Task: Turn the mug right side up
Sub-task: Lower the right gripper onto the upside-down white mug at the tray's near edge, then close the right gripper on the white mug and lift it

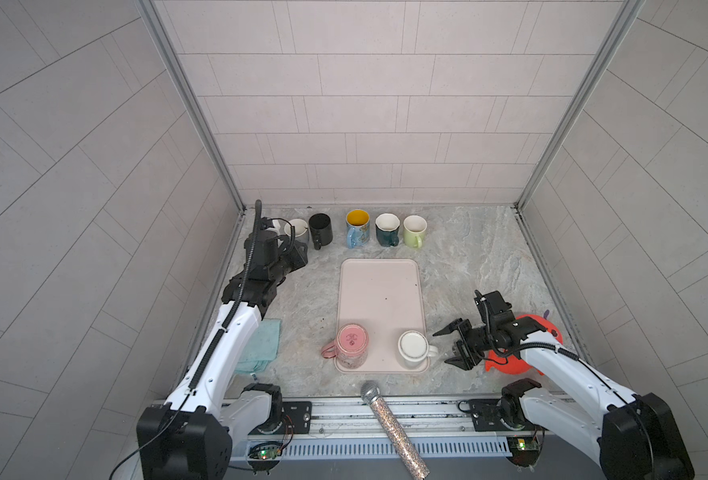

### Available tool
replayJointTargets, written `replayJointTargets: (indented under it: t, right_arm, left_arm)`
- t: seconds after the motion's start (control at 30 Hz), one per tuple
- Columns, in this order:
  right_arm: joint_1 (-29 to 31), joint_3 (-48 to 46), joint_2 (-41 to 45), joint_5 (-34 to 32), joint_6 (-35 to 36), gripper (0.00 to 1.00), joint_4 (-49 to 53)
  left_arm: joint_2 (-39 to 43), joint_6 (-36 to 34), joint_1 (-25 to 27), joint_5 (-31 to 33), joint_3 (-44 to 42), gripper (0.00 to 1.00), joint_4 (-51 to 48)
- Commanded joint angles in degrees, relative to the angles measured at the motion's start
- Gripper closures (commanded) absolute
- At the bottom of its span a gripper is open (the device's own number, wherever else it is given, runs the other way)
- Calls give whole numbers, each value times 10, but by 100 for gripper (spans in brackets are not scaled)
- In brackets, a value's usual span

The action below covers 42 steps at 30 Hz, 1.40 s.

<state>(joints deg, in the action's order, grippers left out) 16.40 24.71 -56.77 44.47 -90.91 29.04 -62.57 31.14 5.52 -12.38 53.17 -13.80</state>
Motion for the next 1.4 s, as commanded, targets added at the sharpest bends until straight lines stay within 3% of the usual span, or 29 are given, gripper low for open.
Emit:
replayJointTargets:
  t: [0.0,0.27,0.43,0.73,1.03,1.37]
  right_arm:
    - [21,-11,-8,-20,-87,25,-80]
    - [34,-16,-28,-21,-120,26,-136]
    - [43,-39,-41,-19,-161,32,-200]
    - [45,-23,-68,-17,-167,47,-232]
    - [50,-19,-68,-13,-177,49,-245]
    - [50,-26,-98,-12,-185,62,-292]
  left_arm:
    - [3,2,-2,3,6,62,-7]
    - [6,-5,-2,9,6,62,-13]
    - [7,-12,-2,19,3,62,-18]
    - [6,-16,-2,26,2,62,-17]
    - [5,-17,-3,27,1,61,-15]
    - [3,-20,-2,29,1,61,-17]
